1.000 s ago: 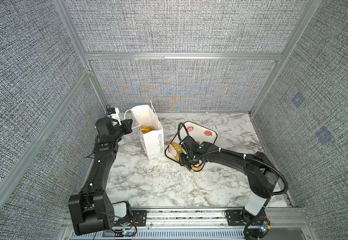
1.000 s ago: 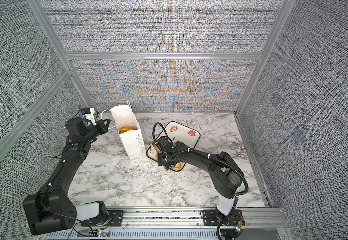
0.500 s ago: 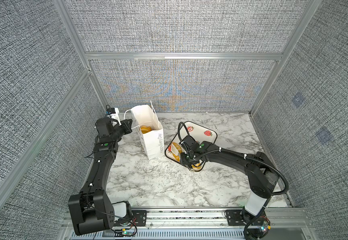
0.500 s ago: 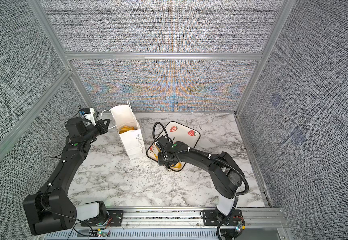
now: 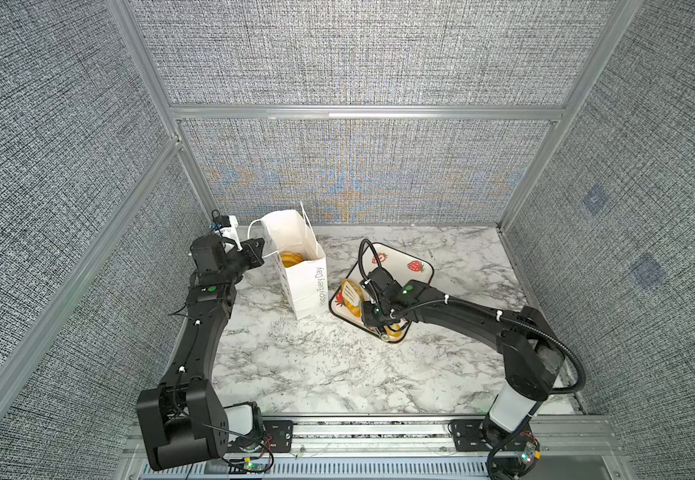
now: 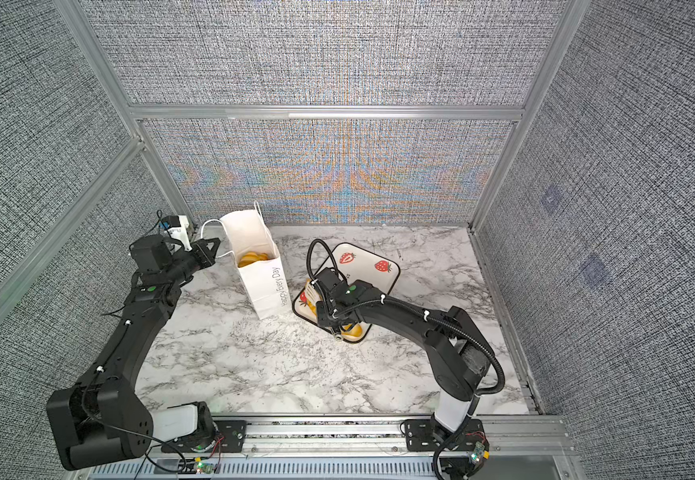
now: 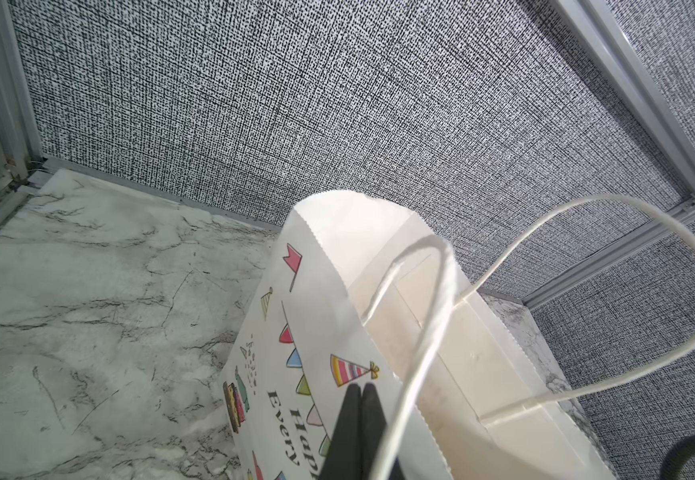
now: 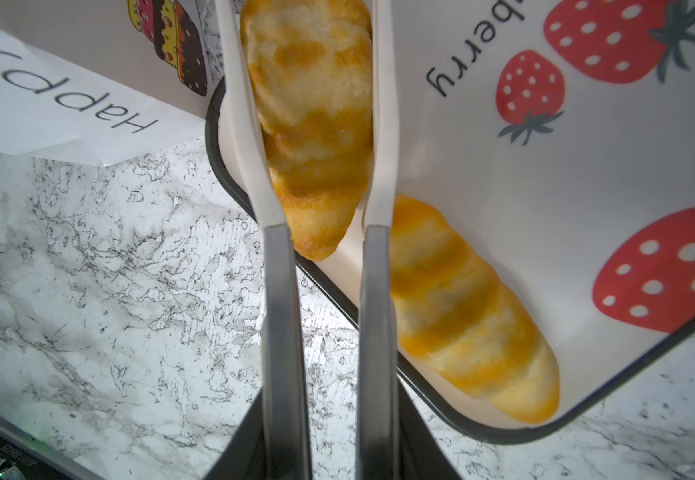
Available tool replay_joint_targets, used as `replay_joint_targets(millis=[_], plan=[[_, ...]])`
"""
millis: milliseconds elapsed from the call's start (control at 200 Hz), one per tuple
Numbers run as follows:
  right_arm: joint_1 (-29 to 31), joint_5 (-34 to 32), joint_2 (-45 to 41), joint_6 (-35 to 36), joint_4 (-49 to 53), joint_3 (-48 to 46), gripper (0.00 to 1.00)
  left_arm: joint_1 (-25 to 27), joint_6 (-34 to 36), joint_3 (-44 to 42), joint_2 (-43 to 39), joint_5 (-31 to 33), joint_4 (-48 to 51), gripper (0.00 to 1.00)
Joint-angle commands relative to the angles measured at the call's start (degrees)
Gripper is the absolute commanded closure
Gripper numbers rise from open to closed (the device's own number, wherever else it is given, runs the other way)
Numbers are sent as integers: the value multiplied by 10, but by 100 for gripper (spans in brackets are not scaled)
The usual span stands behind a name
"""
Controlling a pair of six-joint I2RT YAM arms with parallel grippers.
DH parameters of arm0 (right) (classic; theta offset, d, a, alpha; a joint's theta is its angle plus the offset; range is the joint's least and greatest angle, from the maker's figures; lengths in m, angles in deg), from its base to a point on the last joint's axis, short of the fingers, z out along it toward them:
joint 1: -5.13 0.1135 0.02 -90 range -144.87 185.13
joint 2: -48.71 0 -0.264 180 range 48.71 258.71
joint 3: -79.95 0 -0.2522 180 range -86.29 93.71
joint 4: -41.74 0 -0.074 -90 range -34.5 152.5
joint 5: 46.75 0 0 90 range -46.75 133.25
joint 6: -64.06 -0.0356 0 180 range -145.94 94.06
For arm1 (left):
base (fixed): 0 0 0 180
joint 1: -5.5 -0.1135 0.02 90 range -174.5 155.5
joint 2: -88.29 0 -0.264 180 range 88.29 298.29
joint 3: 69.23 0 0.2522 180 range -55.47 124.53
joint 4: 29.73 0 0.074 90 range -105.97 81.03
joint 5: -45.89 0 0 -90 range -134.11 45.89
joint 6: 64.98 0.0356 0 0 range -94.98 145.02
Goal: Place the fake bread into the paper bag
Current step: 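Close the tongs on the croissant and lift it off the tray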
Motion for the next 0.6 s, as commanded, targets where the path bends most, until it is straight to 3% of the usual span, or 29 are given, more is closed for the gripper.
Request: replay_joint_targets(millis=[0, 595], plan=[[-4, -19, -13, 4, -3, 5, 67, 0, 0, -2, 2, -6, -13, 100], [-24, -70, -124, 26, -30, -4, 72, 0, -1, -2, 2, -7, -13, 100]])
